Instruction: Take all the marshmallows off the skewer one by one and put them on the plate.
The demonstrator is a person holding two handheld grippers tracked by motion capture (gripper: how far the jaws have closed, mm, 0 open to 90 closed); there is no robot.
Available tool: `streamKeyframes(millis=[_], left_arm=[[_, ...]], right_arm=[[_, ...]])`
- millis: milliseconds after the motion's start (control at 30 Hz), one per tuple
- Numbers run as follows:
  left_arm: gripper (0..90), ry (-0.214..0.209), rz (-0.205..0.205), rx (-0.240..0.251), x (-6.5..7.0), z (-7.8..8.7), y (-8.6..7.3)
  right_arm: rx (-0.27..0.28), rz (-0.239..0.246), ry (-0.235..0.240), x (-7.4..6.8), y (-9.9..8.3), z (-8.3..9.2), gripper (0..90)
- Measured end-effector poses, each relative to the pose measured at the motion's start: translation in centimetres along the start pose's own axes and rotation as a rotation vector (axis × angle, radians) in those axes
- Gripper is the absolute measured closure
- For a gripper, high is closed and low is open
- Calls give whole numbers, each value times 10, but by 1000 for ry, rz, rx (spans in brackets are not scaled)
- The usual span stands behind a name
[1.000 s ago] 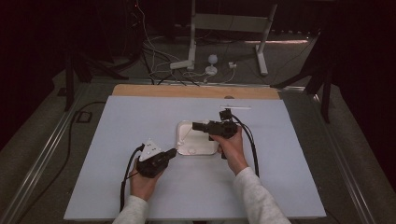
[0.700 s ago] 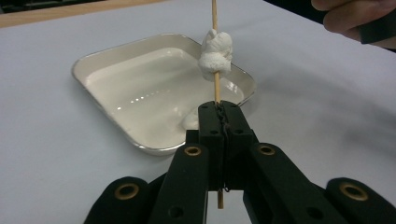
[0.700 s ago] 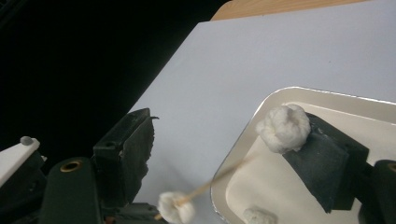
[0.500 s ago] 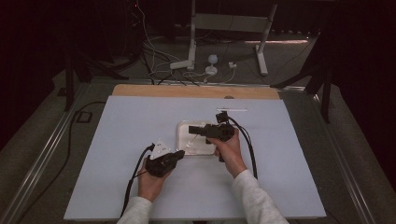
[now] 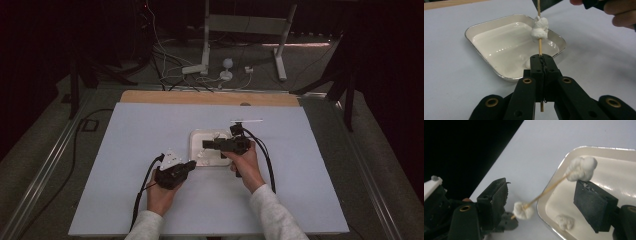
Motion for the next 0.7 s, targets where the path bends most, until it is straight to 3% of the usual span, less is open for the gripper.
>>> streamKeyframes(millis=[267, 400, 567, 700], left_arm=[[899, 6, 8, -3, 0, 0, 0], [899, 3, 18, 9, -1, 1, 0], [899, -8, 26, 39, 0, 4, 3], [898, -8, 31, 47, 0, 5, 3]], right_arm=[[-23, 10, -2, 0, -2, 7, 257], [-5, 14, -8, 2, -1, 9, 258], [-34, 40, 16, -3, -10, 4, 275], [-43, 10, 68, -5, -17, -2, 357]])
Point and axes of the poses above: each handheld gripper's, and its own axes: z roughly backward along the jaws, y roughly out of its top, x roughly to its right, the point moved 3 cm from there along -z, roughly forward along the jaws, and after that the axes turned 8 degrees about -z, right-handed, at the moved point
